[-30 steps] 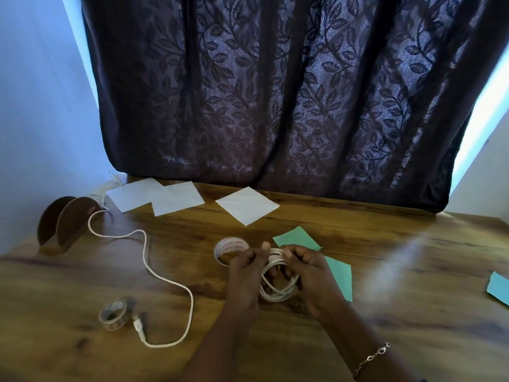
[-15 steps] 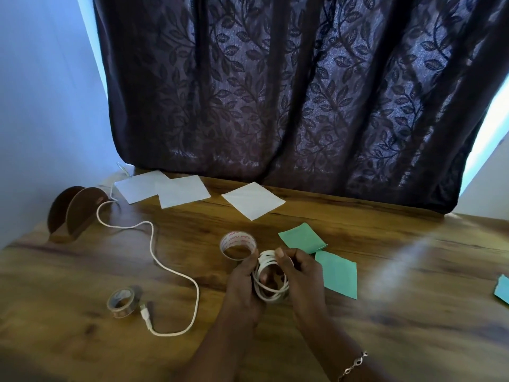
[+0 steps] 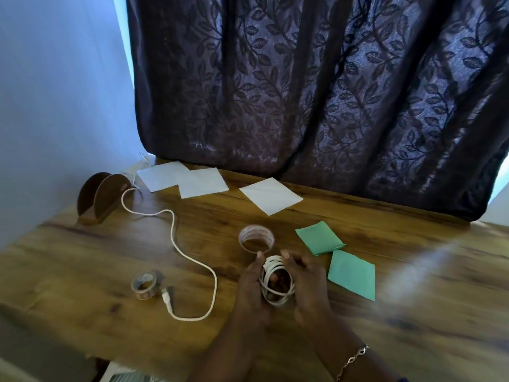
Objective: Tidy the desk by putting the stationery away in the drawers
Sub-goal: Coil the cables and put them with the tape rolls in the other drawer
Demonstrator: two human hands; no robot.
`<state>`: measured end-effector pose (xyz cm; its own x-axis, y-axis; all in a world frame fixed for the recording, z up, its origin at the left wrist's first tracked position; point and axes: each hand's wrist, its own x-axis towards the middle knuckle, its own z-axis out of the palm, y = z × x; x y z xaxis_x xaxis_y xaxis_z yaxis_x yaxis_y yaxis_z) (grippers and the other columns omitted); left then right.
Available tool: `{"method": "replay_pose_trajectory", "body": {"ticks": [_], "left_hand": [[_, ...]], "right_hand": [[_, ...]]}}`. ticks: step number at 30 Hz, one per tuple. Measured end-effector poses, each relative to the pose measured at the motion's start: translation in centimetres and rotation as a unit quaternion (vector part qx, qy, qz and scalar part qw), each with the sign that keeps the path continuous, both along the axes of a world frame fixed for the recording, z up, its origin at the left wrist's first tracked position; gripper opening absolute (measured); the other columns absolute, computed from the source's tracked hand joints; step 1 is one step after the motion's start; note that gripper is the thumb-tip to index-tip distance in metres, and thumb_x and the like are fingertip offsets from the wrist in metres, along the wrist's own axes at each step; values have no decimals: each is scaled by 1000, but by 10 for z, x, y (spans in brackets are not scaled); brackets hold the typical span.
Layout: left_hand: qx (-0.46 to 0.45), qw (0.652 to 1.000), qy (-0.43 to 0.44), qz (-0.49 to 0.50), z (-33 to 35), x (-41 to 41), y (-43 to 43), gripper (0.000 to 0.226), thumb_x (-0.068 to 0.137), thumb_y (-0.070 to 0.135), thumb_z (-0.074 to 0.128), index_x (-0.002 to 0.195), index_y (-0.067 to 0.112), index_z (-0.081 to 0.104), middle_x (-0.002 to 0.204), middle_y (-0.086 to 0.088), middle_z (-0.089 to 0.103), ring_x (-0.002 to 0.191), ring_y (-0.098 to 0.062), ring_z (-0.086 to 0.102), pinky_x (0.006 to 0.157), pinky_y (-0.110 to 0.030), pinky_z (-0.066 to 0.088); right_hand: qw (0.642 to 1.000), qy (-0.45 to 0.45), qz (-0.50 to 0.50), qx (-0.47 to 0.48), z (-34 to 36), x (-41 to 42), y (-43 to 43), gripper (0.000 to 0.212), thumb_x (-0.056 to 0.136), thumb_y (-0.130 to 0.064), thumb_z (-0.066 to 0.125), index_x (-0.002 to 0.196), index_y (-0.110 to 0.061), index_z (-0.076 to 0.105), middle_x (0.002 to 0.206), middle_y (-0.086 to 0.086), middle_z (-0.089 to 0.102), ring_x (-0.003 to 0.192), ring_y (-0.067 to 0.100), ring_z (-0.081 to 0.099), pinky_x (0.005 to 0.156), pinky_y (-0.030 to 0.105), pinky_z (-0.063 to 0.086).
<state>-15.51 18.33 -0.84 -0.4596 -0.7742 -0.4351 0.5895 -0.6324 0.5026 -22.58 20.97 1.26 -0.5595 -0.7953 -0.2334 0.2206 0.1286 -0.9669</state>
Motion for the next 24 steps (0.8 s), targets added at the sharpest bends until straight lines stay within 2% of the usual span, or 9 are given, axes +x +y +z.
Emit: {"method": "replay_pose_trajectory", "body": {"ticks": [4, 7, 9, 13, 15, 18, 22, 24], "left_hand": [[23, 999, 27, 8, -2, 5, 2, 56, 93, 35, 38, 63, 1, 71, 59, -15, 67, 50, -25, 66, 46, -30, 55], [25, 999, 36, 11, -5, 8, 0, 62, 95, 36, 37, 57, 1, 71, 60, -15, 67, 50, -25, 66, 47, -30, 55], [33, 999, 34, 9, -6, 11, -1, 58, 95, 34, 37, 61, -1, 68, 58, -15, 65, 48, -25, 65, 45, -29, 55], [26, 999, -16, -13, -7, 17, -3, 43, 96, 34, 38, 84, 0, 61, 62, -15, 68, 52, -24, 67, 47, -28, 55], [12, 998, -60, 6, -11, 19, -6, 36, 97, 29, 40, 95, -1, 59, 67, -15, 69, 55, -23, 68, 46, -29, 54], [23, 996, -83, 34, -15, 19, -10, 36, 97, 27, 43, 113, -3, 54, 83, -21, 65, 62, -28, 67, 48, -32, 54], [62, 989, -122, 47, -21, 19, -13, 40, 96, 32, 43, 106, -4, 58, 81, -22, 66, 76, -33, 61, 66, -39, 50], [74, 982, -157, 69, -24, 18, -16, 38, 95, 31, 47, 112, -1, 58, 94, -24, 65, 83, -36, 61, 71, -42, 51]], "right_hand": [[999, 42, -9, 0, -4, 7, 0, 10, 88, -15, 61, 79, -11, 64, 82, 7, 69, 77, 15, 66, 63, 24, 53], [998, 53, 23, 8, -5, 10, -3, 14, 91, -18, 56, 82, -11, 64, 83, 6, 69, 80, 16, 66, 63, 23, 52], [998, 44, 43, 20, -7, 10, -4, 16, 93, -19, 54, 89, -9, 66, 87, 7, 69, 83, 17, 66, 65, 24, 52], [997, 54, 50, 38, -16, 8, -5, 18, 93, -18, 52, 98, -7, 66, 84, 1, 67, 80, 12, 64, 63, 22, 52], [995, 79, 30, 45, -23, 9, -4, 16, 92, -18, 54, 99, -10, 65, 84, -1, 66, 79, 9, 62, 61, 20, 50], [993, 105, 2, 48, -33, 12, -5, 9, 91, -22, 57, 93, -15, 62, 94, 4, 66, 85, 13, 62, 63, 20, 49], [989, 145, 23, 32, -37, 15, -2, 11, 90, -23, 57, 90, -14, 64, 90, 2, 67, 84, 11, 63, 61, 17, 47], [986, 153, 55, 23, -37, 15, 1, 4, 88, -20, 60, 86, -20, 63, 91, -2, 67, 86, 9, 63, 66, 16, 49]]}}
